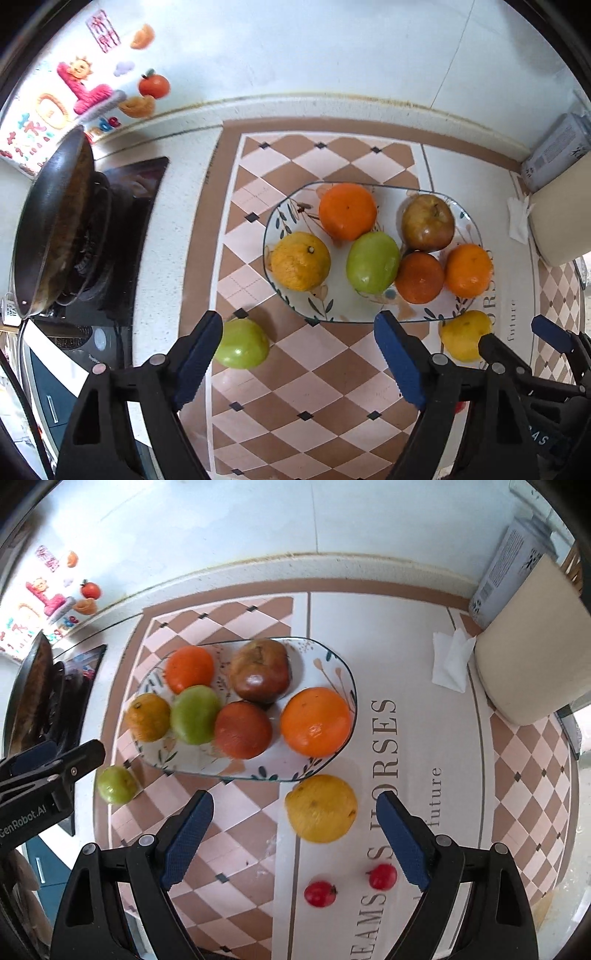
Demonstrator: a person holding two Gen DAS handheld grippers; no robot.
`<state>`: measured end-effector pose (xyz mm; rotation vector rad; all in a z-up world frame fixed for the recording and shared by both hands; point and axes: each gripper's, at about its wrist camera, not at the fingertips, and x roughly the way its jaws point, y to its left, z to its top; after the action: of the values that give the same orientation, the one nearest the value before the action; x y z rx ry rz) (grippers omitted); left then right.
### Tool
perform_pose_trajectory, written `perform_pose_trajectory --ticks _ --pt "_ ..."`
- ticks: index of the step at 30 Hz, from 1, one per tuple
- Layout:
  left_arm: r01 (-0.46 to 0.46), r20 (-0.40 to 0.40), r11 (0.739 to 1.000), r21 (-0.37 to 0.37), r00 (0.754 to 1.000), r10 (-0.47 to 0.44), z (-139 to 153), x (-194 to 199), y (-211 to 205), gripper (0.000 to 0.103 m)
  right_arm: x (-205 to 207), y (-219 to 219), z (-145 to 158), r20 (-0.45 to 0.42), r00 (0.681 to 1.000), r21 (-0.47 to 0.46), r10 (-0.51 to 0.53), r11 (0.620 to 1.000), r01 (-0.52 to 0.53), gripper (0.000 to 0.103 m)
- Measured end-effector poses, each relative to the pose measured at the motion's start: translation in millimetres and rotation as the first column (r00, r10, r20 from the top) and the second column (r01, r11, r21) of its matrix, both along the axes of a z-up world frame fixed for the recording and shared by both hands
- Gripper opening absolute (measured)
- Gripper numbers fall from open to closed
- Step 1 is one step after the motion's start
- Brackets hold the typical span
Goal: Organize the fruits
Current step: 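Lift both open grippers away from the plate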
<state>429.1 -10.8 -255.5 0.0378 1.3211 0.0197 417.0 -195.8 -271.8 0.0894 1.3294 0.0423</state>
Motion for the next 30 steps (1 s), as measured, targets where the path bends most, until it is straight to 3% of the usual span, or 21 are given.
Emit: perform_pose_trajectory --ticks 17,30 --pt "0.031 0.188 0.999 -0.012 0.982 -0.028 71.0 -84.3 10.2 0.084 -85.1 15.6 84.7 0.168 0.986 0.041 -0.014 0.999 0.007 0.092" --pt "0.059 0.27 0.998 -0.019 0.962 -0.052 99.3 -118.1 12.9 0.084 -121.4 18.9 110.0 0.222 0.974 0.058 -0.045 0.998 0.033 0.092"
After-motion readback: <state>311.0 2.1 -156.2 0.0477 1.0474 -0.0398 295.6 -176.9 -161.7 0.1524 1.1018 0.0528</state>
